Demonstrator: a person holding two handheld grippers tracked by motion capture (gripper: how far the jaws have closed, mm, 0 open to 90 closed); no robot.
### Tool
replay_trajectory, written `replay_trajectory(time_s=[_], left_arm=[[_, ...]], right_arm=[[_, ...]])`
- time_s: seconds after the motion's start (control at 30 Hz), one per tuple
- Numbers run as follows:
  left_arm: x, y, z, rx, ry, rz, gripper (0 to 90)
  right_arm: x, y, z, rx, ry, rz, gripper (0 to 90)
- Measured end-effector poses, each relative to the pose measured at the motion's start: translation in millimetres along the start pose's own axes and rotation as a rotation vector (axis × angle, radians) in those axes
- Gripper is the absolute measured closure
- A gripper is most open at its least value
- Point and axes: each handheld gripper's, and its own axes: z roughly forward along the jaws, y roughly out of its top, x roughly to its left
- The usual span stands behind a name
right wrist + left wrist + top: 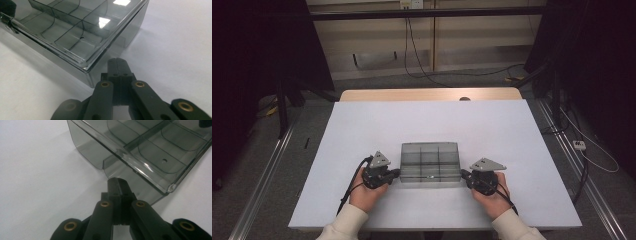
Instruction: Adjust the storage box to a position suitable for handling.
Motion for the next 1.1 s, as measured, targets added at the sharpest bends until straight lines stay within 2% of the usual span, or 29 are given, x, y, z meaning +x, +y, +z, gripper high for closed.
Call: replay_trajectory(time_s=[0.23,0.33,0.57,0.8,0.93,1.0,1.07,1.1], left_arm=[[-3.9,-1.9,-1.6,-0.001,-0.014,-0.005,90.0],[-4.2,-2.2,-2.7,0.003,-0.013,0.008,90.0],[-6.5,-3.5,-3.4,0.003,-0.020,-0.001,90.0],[-6.0,-4.1,-3.4,-0.003,-0.027,-0.006,90.0],[-6.1,-3.9,-4.3,0.002,-0.027,0.007,90.0],[-4.7,-3.9,-4.8,0.000,-0.040,-0.007,90.0],[-4.9,-3.6,-5.3,-0.008,-0.035,-0.017,90.0],[-3.9,-3.0,-6.3,-0.009,-0.036,-0.005,88.5]], right_arm=[[1.2,-3.8,-4.8,-0.001,0.006,-0.001,90.0],[2.5,-5.1,-6.6,0.000,0.010,-0.004,90.0],[1.1,-5.6,-7.1,0.000,0.013,0.003,90.0],[0.9,-5.7,-7.3,0.000,0.017,0.008,90.0],[0.3,-5.8,-7.1,0.000,0.021,0.007,90.0],[-0.4,-5.7,-7.0,0.000,0.024,0.008,90.0],[-0.8,-5.2,-7.5,0.000,0.029,0.013,90.0],[-1.6,-3.0,-9.0,-0.019,0.027,0.005,90.0]])
